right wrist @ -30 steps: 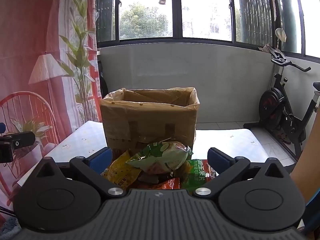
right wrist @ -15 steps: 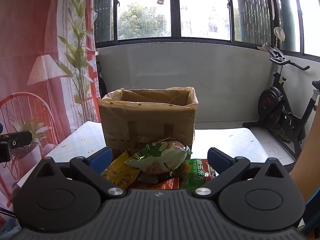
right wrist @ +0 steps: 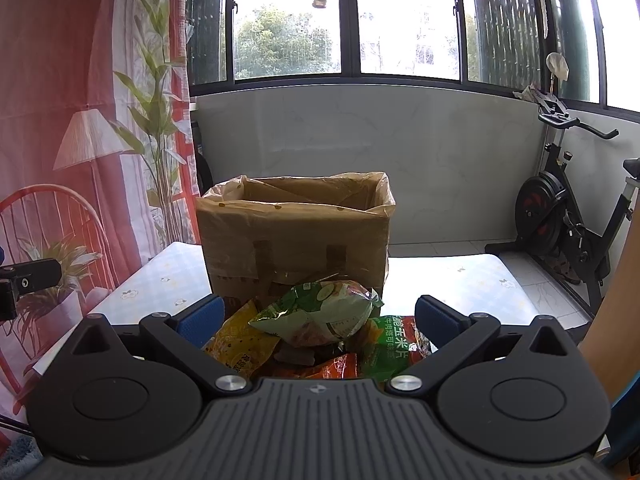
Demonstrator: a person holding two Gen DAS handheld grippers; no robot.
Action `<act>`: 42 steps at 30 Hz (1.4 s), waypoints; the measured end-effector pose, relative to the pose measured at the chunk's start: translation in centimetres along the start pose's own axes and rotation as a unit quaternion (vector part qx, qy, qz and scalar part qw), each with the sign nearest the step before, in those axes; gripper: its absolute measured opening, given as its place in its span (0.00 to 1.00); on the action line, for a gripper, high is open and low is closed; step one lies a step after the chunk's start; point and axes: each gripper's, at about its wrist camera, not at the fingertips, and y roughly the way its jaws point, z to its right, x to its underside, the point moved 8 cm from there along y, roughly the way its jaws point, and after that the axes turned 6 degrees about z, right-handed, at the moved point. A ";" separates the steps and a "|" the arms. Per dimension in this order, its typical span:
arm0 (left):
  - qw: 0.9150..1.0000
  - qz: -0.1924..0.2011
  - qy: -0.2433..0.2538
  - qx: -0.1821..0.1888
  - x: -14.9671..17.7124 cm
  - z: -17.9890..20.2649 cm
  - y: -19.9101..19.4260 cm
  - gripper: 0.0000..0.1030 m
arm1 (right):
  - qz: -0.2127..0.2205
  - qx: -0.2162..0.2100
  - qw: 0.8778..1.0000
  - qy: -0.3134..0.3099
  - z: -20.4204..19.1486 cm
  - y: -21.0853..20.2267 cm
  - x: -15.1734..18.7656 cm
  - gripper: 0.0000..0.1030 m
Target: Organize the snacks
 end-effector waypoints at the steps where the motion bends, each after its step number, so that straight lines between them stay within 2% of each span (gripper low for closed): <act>1: 1.000 0.000 0.000 0.000 0.0 0.0 0.0 1.00 | -0.001 0.000 1.000 0.000 0.0 0.0 0.0 1.00; 42: 1.000 -0.006 -0.003 0.003 0.2 -0.2 0.5 1.00 | -0.004 0.001 1.000 0.004 0.1 0.0 0.2 1.00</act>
